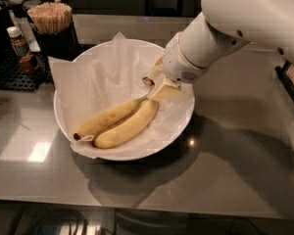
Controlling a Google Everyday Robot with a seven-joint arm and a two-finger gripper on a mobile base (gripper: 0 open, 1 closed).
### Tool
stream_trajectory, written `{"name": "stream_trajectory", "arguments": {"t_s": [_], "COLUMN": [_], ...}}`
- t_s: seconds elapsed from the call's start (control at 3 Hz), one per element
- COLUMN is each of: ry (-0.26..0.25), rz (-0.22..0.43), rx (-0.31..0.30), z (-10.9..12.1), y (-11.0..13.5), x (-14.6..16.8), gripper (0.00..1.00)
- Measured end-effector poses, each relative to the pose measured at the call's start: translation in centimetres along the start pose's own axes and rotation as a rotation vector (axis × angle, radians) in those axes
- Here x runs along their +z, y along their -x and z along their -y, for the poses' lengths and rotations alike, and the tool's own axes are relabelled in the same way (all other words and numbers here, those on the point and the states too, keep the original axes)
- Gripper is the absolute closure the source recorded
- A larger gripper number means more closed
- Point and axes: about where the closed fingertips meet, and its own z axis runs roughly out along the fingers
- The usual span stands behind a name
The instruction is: Pick banana from white bowl
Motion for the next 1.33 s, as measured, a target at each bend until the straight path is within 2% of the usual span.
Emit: {"name": "stream_trajectory", "arguments": {"t_s": [0.33, 0.67, 1.0, 1.33], "ry": [0.015, 0.042, 0.043, 0.035], "rz": [-0.004, -0.011, -0.019, -0.035], "rx": [0.012, 0.013, 0.015, 0.014], "z": [-0.5, -0.9, -1.04, -1.13], "y": [-0.35, -0.42, -0.49, -0.58], "x": [0.51, 1.12, 1.22, 1.16], "gripper": [0.51, 0.33, 0.36, 0.59]}}
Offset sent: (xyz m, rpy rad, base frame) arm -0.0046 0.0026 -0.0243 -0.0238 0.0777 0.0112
